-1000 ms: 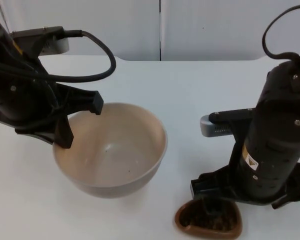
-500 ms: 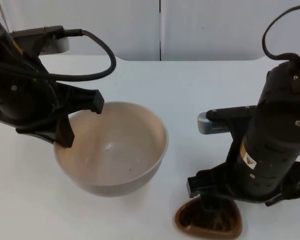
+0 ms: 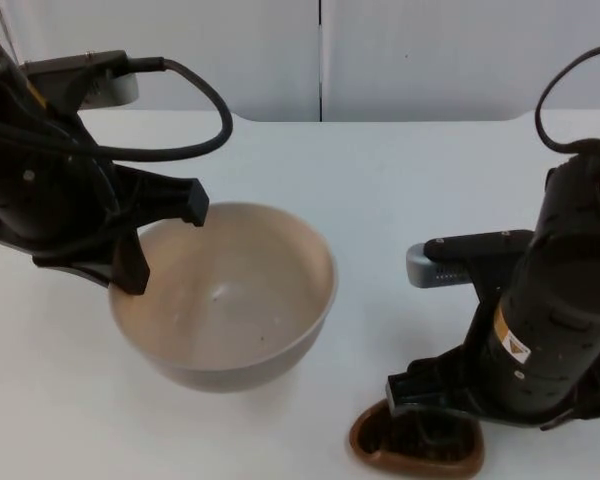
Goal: Pick up the bowl with the left hand and pour the coffee beans from the cup into the bowl with the right hand.
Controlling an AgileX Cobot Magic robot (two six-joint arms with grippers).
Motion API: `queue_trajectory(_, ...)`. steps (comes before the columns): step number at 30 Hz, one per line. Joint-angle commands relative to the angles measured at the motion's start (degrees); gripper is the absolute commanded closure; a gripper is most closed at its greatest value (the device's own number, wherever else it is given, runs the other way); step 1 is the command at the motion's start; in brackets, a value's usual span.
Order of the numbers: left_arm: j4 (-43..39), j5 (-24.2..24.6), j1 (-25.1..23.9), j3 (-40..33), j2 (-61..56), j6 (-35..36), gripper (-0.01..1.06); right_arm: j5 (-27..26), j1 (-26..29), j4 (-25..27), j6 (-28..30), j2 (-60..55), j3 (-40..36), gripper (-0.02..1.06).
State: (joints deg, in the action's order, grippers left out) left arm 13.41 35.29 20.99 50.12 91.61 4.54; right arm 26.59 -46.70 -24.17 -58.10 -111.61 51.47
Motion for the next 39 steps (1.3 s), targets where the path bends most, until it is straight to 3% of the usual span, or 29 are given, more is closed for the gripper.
queue_trajectory(1,1.0,-0.4,0.2,-0.2,-0.7,0.4,1.05,-0.6,0.3,-1.1,-0.4,-0.1,0.1,0.28)
queue_trajectory(34,2.2,-0.4,0.2,-0.2,-0.7,0.3,1.05,-0.9,0.3,-1.2,-0.4,-0.5,0.1,0.33)
queue_trajectory(39,2.2,-0.3,0.2,-0.2,-0.7,0.3,1.05,-0.3,1.7,2.0,2.7,-1.4,1.0,0.33)
